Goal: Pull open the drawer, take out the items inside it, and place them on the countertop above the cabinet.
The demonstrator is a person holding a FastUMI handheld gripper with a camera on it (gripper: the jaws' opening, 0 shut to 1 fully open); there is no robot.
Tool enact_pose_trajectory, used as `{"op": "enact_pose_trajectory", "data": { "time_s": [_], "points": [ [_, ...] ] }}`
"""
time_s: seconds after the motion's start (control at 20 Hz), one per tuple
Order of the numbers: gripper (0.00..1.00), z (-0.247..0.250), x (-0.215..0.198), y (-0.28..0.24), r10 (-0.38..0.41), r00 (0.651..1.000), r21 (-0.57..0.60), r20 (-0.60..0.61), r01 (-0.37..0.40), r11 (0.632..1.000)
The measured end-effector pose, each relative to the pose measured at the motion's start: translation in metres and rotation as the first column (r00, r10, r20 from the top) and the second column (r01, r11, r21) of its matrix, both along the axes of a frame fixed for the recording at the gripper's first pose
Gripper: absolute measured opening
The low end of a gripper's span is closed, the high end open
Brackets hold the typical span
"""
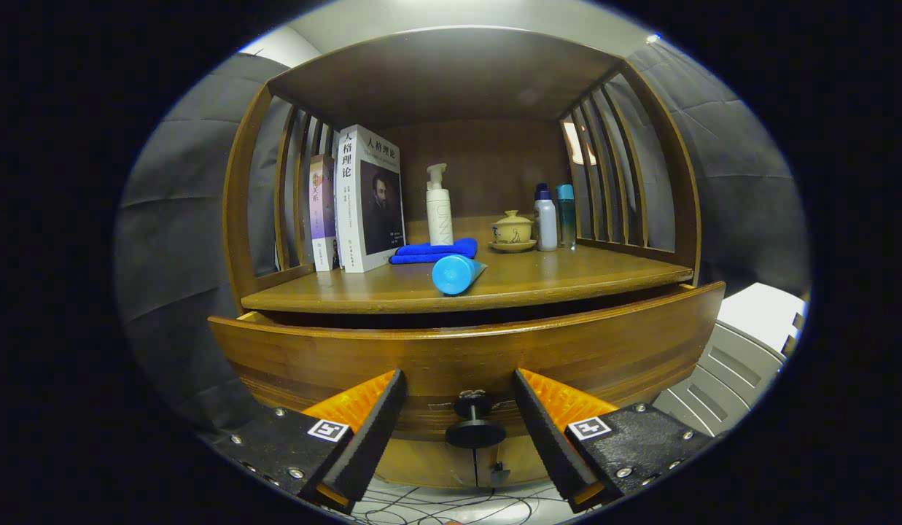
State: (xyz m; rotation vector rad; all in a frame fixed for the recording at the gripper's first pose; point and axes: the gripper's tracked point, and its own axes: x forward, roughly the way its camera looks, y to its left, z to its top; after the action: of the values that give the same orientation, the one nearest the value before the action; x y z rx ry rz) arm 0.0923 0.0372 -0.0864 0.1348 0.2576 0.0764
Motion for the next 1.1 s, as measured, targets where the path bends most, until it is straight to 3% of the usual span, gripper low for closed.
{"op": "enact_pose_trajectory", "data": {
  "time_s": [0.6,1.1],
  "points": [
    [0.93,-0.005,0.033,0.002,0.01,1.0,-0.011,0.004,-0.01,1.0],
    [0.93,0.015,0.027,0.001,0.001,1.0,0.015,0.027,-0.002,1.0]
  ]
}}
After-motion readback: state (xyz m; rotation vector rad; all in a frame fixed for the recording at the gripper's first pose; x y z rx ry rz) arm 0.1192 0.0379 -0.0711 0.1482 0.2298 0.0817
